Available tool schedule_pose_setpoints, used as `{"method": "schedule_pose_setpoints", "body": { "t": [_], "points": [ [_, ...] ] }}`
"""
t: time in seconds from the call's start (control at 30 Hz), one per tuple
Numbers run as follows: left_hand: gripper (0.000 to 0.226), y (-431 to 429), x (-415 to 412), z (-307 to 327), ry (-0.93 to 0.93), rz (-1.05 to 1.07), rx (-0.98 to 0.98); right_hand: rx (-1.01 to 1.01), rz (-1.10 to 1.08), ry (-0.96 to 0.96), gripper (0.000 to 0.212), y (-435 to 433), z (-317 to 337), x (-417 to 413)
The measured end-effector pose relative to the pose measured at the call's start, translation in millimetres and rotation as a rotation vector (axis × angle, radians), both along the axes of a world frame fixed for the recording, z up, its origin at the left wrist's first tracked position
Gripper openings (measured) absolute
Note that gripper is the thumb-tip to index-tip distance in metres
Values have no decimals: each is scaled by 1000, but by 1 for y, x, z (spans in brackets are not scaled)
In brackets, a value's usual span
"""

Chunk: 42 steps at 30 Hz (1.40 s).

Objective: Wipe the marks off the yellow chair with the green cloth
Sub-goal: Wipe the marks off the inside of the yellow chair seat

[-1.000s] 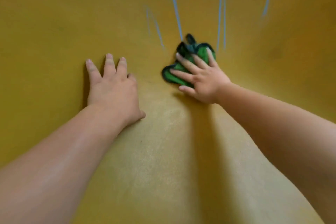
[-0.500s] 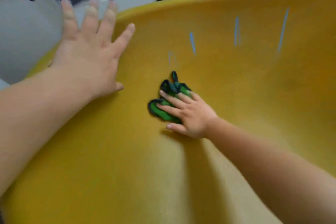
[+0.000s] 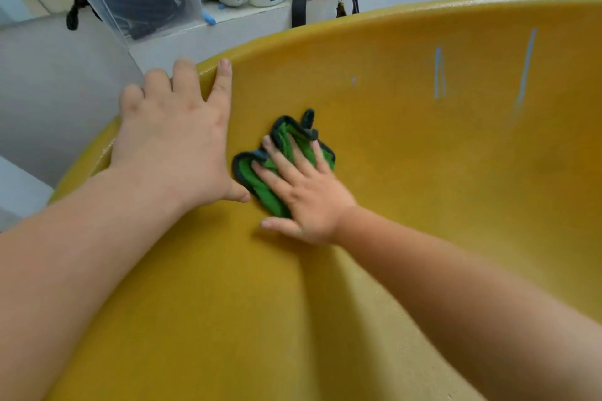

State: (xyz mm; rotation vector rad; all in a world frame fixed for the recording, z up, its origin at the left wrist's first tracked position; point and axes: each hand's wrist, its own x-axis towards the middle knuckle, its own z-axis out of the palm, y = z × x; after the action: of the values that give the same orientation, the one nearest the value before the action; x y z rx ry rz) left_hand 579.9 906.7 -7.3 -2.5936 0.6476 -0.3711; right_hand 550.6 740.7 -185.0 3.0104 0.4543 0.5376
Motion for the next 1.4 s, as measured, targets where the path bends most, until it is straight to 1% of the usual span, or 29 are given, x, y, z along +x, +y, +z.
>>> {"method": "schedule_pose_setpoints", "body": {
  "t": [0.03,0.07,0.1,0.13,0.2,0.23,0.27,0.3,0.33,0.43,0.5,0.57,0.6,0.63,0.67,0.77,0.8,0.83,0.87,0.9,0.97,1.03,1.13,1.2,1.23,1.27,1.3,1.37,1.4],
  "points": [
    [160,0,-1,1,6,4,3,-51,-1,-44,89,-28,2,3],
    [161,-1,-2,2,7,6,6,-84,-77,-91,88,-59,7,5],
    [161,-2,-2,3,7,5,10,-74,-221,-124,88,-89,16,6],
    [161,-3,-2,3,7,5,11,-11,-400,-142,88,-115,27,6],
    [162,-4,-2,1,7,15,17,240,-724,-204,89,-132,45,10],
    [162,-5,-3,1,8,23,21,378,-817,-242,90,-121,53,17],
    [163,-4,-3,1,7,30,23,481,-846,-259,93,-98,60,27],
    [163,-4,-3,1,4,33,22,512,-815,-253,94,-73,64,36],
    [164,-4,-4,1,0,36,21,469,-729,-227,94,-47,63,42],
    [163,-2,-4,0,-11,35,23,184,-295,-100,91,9,38,33],
    [163,-1,-5,0,-20,32,41,-51,-66,-44,85,-6,26,20],
    [164,-1,-6,0,-17,27,56,-257,69,-52,79,-57,34,19],
    [164,-1,-6,0,-18,25,57,-317,47,-89,79,-86,42,19],
    [164,-2,-5,0,-19,24,56,-316,-50,-139,80,-115,53,19],
    [164,-3,-5,0,-18,25,58,-253,-201,-185,83,-139,66,19],
    [165,-6,-5,-2,-21,38,84,175,-689,-291,83,-150,94,20],
    [166,-7,-6,-3,-25,41,99,302,-780,-311,82,-132,98,27],
    [166,-7,-6,-4,-29,46,113,396,-803,-302,83,-107,100,35],
    [167,-6,-6,-5,-31,51,126,431,-766,-275,84,-80,97,43],
    [166,-6,-7,-5,-32,53,138,406,-682,-242,84,-52,89,49],
    [165,-6,-8,-5,-27,57,148,297,-436,-182,81,-1,59,47],
    [164,-6,-8,-5,-28,53,154,174,-209,-106,77,20,28,26],
    [165,-6,-9,-3,-23,41,165,-98,29,46,73,-29,-8,-6],
    [165,-6,-8,-2,-21,34,169,-222,26,62,72,-95,-16,-25],
    [165,-7,-8,-2,-23,31,168,-242,-46,29,70,-129,-13,-31],
    [165,-7,-8,-2,-26,30,167,-196,-176,-10,70,-157,-4,-36],
    [165,-9,-8,-2,-29,29,164,-76,-362,-58,70,-176,8,-36],
    [164,-11,-8,-3,-32,30,155,344,-818,-195,73,-179,40,-22],
    [164,-11,-8,-3,-32,32,151,561,-996,-255,76,-167,56,-6]
  ]
}}
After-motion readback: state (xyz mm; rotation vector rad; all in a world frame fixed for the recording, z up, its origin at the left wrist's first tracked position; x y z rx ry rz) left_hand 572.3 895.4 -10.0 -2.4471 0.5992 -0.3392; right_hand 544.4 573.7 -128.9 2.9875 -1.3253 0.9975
